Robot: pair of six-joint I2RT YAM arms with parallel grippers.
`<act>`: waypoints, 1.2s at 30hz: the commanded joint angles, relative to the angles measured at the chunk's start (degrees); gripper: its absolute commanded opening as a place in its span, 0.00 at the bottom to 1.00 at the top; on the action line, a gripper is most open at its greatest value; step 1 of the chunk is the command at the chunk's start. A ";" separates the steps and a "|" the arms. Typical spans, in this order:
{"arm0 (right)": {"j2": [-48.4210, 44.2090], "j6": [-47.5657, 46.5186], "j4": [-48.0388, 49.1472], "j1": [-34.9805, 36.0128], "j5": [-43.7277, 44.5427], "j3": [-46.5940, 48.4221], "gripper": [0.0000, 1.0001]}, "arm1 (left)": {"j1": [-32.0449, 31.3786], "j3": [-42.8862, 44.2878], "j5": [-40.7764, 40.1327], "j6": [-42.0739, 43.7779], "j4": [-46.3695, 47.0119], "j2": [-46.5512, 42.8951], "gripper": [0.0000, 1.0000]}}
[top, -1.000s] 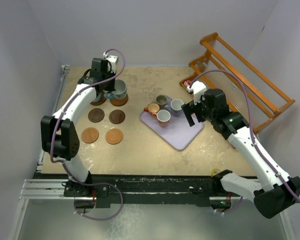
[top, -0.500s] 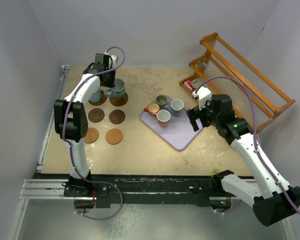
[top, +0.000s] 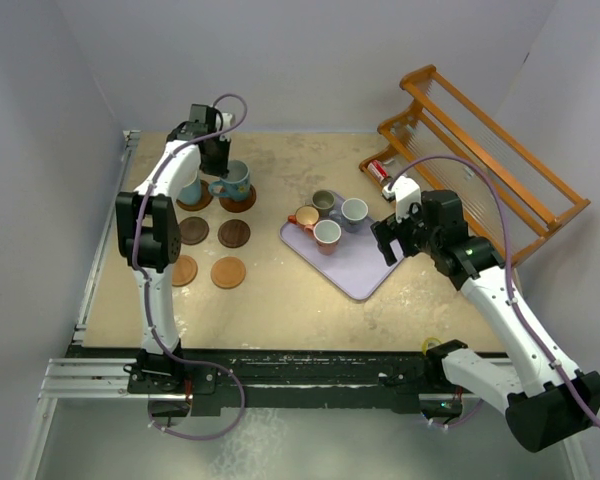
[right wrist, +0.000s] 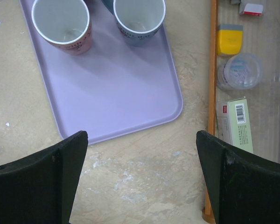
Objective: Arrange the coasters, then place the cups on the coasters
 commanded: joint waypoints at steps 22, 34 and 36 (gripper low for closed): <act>0.20 -0.55 0.43 -0.35 -2.02 0.04 1.00 | 0.65 5.09 -0.49 -0.21 -0.53 0.98 0.03; 0.60 -0.63 0.31 -0.35 -2.38 0.04 1.00 | 0.65 4.44 -0.93 0.69 -0.84 0.21 0.03; 0.64 -0.63 0.28 -0.36 -2.53 0.04 1.00 | 0.65 4.16 -0.97 0.80 -0.87 -0.24 0.03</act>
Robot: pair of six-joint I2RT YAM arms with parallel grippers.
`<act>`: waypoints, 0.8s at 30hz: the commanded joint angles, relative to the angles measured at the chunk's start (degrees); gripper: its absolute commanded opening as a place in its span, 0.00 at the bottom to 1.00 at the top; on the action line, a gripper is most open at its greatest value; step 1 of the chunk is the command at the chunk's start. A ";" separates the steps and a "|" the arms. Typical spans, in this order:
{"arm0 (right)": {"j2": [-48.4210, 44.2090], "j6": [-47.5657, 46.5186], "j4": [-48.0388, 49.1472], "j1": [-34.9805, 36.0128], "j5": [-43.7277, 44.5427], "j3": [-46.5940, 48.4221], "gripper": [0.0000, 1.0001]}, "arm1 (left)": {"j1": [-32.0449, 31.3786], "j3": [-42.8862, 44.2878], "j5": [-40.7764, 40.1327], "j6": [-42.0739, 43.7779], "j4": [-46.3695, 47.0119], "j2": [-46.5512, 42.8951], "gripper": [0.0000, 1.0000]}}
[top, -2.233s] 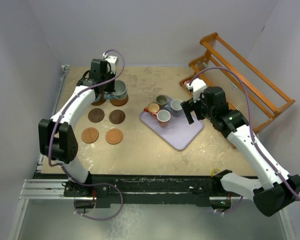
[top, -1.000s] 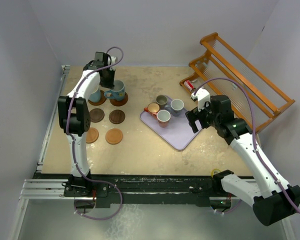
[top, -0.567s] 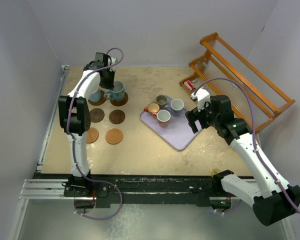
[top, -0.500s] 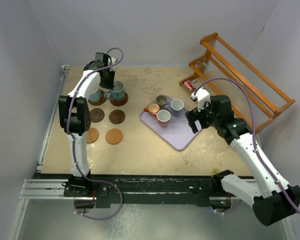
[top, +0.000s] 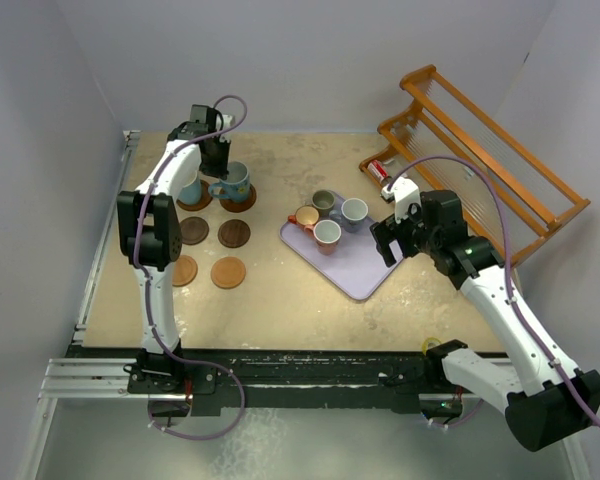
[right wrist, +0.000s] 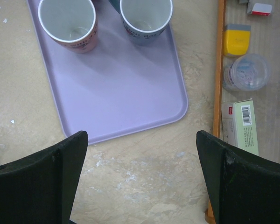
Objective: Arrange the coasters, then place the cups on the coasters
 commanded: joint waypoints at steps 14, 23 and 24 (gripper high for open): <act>0.52 -0.56 0.24 -0.18 -1.46 0.24 1.00 | 0.52 1.99 -0.91 1.15 0.69 -2.82 0.03; 0.79 -0.60 0.20 -0.23 -1.63 0.24 1.00 | 0.52 3.01 -1.07 1.23 -0.22 -3.02 0.03; 0.98 -0.62 0.24 -0.18 -1.64 0.24 1.00 | 0.52 2.90 -1.11 1.28 -0.31 -3.02 0.03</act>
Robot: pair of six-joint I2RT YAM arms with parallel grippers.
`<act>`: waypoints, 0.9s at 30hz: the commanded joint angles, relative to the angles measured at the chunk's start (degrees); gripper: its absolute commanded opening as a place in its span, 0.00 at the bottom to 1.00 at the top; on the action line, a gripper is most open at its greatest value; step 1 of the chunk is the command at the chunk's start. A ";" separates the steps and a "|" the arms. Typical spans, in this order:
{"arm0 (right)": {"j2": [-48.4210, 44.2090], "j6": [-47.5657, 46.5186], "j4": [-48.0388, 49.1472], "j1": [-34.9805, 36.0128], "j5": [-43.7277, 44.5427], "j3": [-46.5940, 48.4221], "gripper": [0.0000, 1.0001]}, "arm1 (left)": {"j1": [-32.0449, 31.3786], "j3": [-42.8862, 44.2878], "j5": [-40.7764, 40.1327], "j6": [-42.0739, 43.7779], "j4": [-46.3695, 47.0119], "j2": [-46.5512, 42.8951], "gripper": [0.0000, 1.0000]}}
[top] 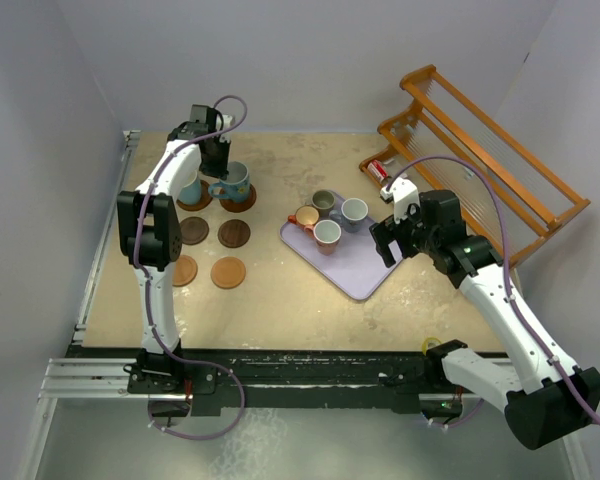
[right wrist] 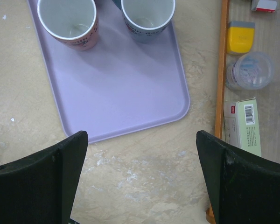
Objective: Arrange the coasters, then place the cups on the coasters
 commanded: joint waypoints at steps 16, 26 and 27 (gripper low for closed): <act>0.58 -0.57 0.34 -0.15 -1.51 0.37 1.00 | 0.52 4.39 -0.74 1.65 -1.32 -3.25 0.03; 0.50 -0.61 0.18 -0.17 -1.94 0.31 1.00 | 0.52 4.99 -0.56 1.86 -1.88 -2.22 0.03; 0.38 -0.62 0.21 -0.16 -1.94 0.32 1.00 | 0.52 4.95 -0.49 1.78 -1.74 -2.11 0.03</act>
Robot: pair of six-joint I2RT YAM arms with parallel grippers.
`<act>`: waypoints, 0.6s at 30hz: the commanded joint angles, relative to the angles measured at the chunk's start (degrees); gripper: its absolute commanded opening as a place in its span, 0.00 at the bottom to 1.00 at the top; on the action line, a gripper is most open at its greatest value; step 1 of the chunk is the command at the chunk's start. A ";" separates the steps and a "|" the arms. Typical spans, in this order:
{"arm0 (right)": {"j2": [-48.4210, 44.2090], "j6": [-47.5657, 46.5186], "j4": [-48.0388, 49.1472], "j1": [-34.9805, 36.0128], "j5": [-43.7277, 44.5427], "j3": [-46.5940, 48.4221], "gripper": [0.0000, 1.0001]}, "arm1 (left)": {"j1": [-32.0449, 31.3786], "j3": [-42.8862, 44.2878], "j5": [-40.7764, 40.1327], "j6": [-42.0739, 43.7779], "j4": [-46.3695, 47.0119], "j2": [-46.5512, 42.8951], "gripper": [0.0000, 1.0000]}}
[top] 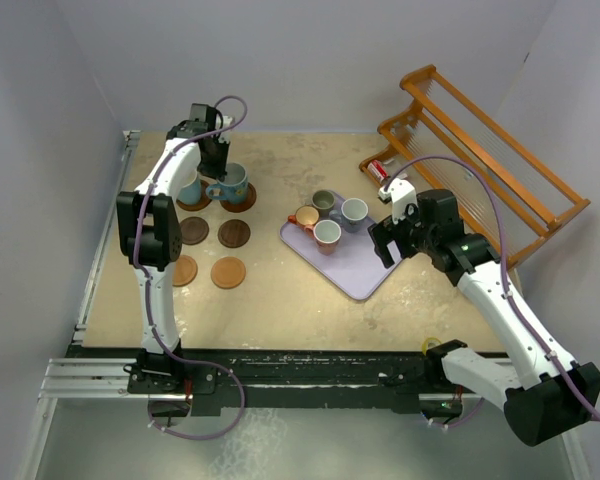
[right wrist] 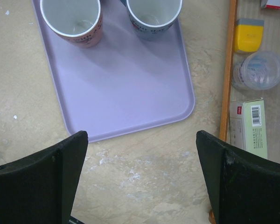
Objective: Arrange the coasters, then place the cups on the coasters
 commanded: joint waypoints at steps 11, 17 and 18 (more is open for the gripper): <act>-0.87 -0.69 0.27 -0.22 -1.31 0.24 1.00 | 0.43 2.04 1.17 0.35 2.89 -1.75 0.05; -0.84 -0.61 0.29 -0.37 -1.31 0.24 1.00 | 0.43 0.63 1.20 0.67 4.02 -2.43 0.09; -0.74 -0.60 0.31 -0.39 -1.31 0.24 1.00 | 0.43 0.66 1.19 0.73 4.00 -2.52 0.09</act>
